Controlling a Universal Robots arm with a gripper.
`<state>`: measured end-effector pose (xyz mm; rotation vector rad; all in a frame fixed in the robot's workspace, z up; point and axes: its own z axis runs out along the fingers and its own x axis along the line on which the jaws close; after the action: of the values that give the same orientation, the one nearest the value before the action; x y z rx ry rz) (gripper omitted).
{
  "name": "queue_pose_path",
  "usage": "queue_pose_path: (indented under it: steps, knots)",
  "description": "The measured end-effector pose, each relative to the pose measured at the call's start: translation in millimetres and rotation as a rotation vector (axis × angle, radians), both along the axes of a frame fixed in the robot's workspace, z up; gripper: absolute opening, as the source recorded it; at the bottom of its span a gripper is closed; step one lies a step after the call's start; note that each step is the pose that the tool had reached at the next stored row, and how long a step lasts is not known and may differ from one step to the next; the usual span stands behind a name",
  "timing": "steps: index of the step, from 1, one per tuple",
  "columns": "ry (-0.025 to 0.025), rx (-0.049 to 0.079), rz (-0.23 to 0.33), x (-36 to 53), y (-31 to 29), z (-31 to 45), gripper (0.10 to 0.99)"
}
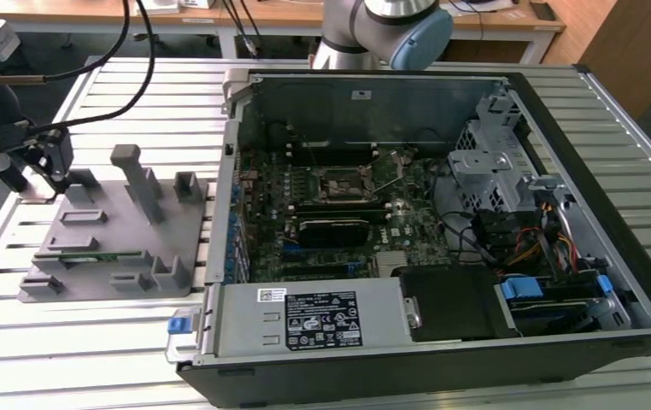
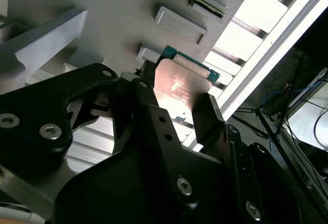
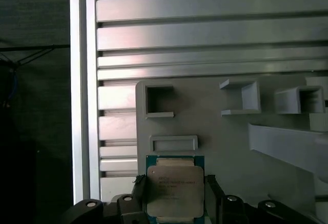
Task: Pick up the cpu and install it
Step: 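Pick up the cpu and move it towards the insertion slot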
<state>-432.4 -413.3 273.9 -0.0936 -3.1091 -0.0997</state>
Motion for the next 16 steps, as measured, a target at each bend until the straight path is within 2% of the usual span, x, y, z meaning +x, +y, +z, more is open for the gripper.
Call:
queue_pose_path:
  steps: [16]
  knots:
    - [-0.0003, 0.000, 0.000, 0.0, 0.4, 13.0, 0.533]
